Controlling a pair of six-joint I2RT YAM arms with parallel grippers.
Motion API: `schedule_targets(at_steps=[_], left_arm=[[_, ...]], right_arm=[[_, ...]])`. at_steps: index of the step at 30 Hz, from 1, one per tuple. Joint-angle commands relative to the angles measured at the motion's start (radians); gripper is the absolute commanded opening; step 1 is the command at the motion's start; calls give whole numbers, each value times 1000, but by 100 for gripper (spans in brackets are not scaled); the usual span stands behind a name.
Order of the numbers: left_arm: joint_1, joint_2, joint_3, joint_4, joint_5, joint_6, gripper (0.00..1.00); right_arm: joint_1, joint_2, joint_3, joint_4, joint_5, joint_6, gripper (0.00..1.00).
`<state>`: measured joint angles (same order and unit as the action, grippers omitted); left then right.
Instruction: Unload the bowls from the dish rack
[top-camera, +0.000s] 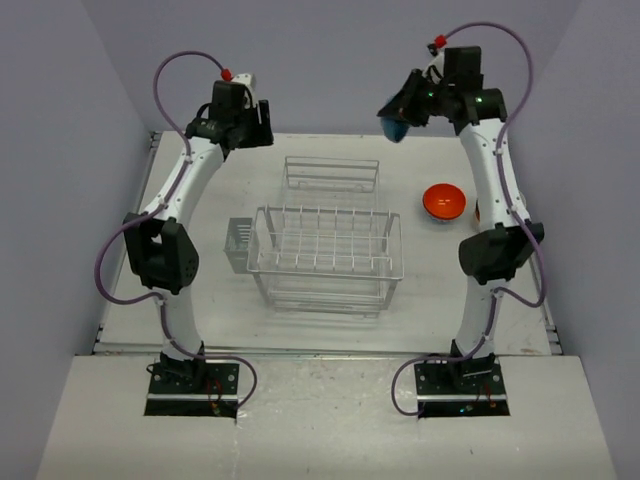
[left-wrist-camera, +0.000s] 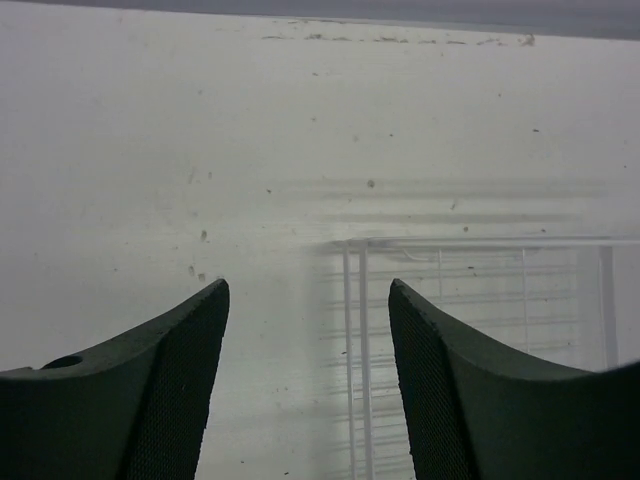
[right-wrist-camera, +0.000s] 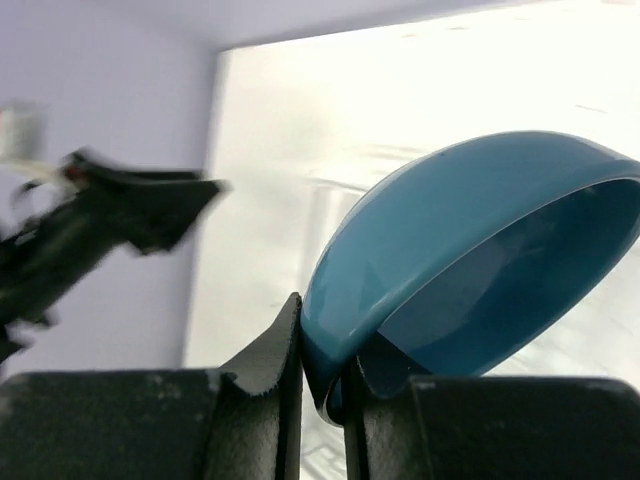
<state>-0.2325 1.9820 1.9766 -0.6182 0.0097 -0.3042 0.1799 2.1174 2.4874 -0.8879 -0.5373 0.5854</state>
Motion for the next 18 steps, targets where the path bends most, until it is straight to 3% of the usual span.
schedule_targets(at_steps=[1,10,18], left_arm=[[13,-38,27,-43,-134,-7,66],[13,-48,-25,-55,-189,-39,56],[13,-51,-45,-77,-231,-39,57]], right_arm=[[-54,-101,-175,-234,399,-136,0],[-71,-90,-305,-249,671,-202,0],[-71,-43,-395,-256,810,-210,0]])
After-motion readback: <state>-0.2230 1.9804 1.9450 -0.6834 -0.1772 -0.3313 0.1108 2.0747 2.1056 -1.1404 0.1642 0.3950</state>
